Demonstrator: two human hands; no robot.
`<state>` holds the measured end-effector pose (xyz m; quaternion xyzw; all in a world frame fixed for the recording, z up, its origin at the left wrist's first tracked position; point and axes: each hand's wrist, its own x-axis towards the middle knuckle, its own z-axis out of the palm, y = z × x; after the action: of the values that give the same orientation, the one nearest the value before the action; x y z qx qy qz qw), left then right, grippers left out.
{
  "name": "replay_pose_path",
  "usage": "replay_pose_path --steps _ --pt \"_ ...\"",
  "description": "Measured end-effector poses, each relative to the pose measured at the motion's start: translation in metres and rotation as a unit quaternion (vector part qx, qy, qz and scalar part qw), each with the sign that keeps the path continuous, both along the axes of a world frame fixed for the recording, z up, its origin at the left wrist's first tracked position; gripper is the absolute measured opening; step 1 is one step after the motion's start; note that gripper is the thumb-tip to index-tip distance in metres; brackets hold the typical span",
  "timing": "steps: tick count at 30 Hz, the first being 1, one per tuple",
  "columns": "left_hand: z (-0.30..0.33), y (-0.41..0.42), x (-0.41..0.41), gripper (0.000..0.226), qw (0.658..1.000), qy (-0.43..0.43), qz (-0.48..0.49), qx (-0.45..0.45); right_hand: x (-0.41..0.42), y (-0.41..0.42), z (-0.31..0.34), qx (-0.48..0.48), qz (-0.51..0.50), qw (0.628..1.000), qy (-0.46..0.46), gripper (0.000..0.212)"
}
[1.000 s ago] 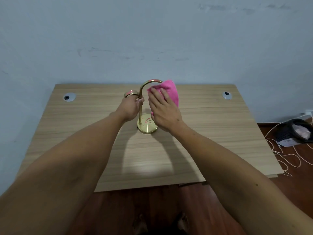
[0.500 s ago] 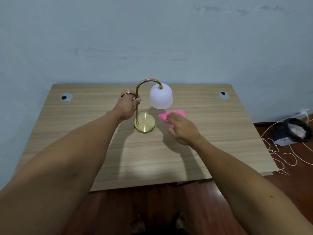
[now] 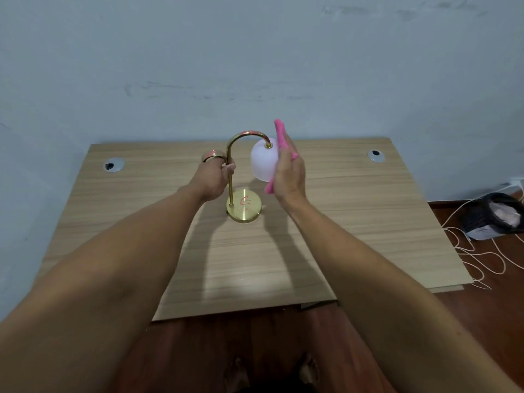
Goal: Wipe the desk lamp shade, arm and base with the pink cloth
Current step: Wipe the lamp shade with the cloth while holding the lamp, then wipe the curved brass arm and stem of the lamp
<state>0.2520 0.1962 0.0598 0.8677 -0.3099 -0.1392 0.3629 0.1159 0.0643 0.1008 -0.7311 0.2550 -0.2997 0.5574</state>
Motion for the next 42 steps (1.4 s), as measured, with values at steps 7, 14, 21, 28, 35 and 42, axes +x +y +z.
replay_pose_path --steps 7,14,21,28,35,42 --pt "0.0 0.0 -0.001 0.028 1.0 -0.014 -0.003 -0.001 -0.004 0.04 -0.048 -0.045 -0.059 0.997 0.032 0.079" --pt "0.002 0.002 -0.002 0.028 1.0 -0.009 -0.009 0.015 -0.018 0.031 -0.051 0.177 -0.18 0.959 0.131 0.04" --pt "0.007 0.001 -0.007 0.027 1.0 0.015 0.011 0.019 -0.01 0.0 0.046 0.204 -0.248 0.947 -0.018 0.04" --pt "0.009 0.003 -0.009 0.028 0.999 0.033 0.021 0.022 0.027 0.034 0.065 0.188 -0.105 0.977 -0.002 0.044" --pt "-0.012 -0.001 0.006 0.056 0.998 -0.011 0.011 0.057 0.038 0.062 0.026 -0.161 0.057 0.983 0.071 0.062" --pt "0.012 0.003 -0.01 0.026 0.999 0.004 0.015 0.033 0.039 0.049 0.013 -0.101 -0.017 0.994 0.023 0.059"
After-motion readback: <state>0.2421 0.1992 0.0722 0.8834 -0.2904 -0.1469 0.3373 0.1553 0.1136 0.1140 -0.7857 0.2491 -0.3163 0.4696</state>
